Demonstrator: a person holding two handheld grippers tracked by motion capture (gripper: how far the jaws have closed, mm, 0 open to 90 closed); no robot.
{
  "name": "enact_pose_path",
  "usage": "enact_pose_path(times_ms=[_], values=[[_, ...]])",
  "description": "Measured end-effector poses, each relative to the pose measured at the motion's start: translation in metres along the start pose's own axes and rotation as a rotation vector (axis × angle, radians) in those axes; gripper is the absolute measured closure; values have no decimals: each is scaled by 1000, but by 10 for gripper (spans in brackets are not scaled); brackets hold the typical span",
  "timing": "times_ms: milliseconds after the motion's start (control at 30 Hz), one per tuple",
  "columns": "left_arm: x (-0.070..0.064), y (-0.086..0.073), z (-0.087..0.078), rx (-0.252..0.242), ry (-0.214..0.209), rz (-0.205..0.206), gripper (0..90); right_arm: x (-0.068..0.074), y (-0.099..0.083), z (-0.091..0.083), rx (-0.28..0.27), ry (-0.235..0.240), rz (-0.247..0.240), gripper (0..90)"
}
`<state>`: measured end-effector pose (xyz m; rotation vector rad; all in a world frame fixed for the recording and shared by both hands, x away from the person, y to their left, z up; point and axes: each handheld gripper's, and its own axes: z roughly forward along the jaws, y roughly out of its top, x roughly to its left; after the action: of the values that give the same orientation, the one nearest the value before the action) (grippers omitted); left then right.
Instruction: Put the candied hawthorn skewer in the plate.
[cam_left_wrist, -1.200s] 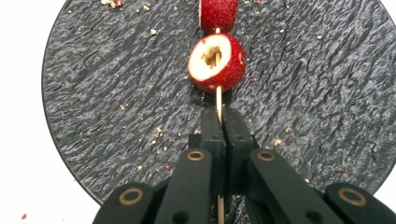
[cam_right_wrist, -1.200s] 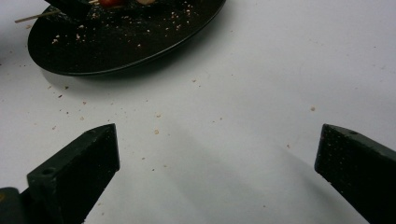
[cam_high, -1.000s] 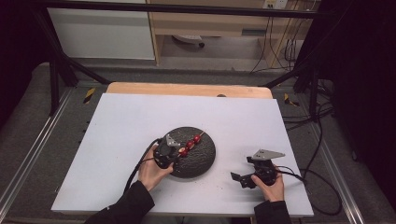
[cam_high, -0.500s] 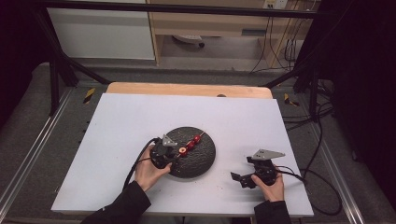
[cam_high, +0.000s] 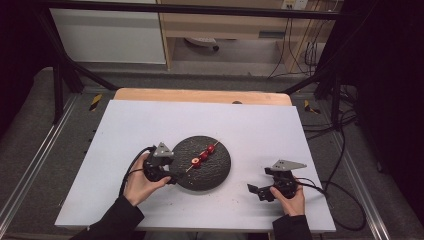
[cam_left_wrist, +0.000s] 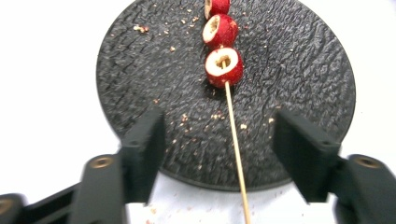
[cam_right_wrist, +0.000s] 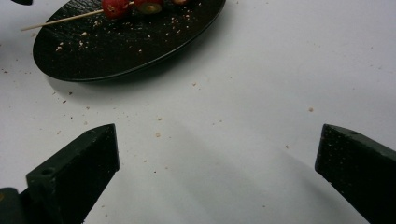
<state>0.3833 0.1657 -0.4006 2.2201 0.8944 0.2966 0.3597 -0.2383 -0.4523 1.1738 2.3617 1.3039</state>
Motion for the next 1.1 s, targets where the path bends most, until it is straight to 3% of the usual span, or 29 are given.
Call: enact_pose_path(times_ms=[400, 667, 1100], values=[[17, -39, -23, -67, 44, -12, 97, 0, 0, 0, 0, 1, 10, 5], [27, -71, -30, -111, 37, -8, 71, 1, 0, 0, 7, 0, 18, 5], [41, -110, -31, -120, 57, -37, 67, 1, -3, 3, 30, -9, 4, 5]])
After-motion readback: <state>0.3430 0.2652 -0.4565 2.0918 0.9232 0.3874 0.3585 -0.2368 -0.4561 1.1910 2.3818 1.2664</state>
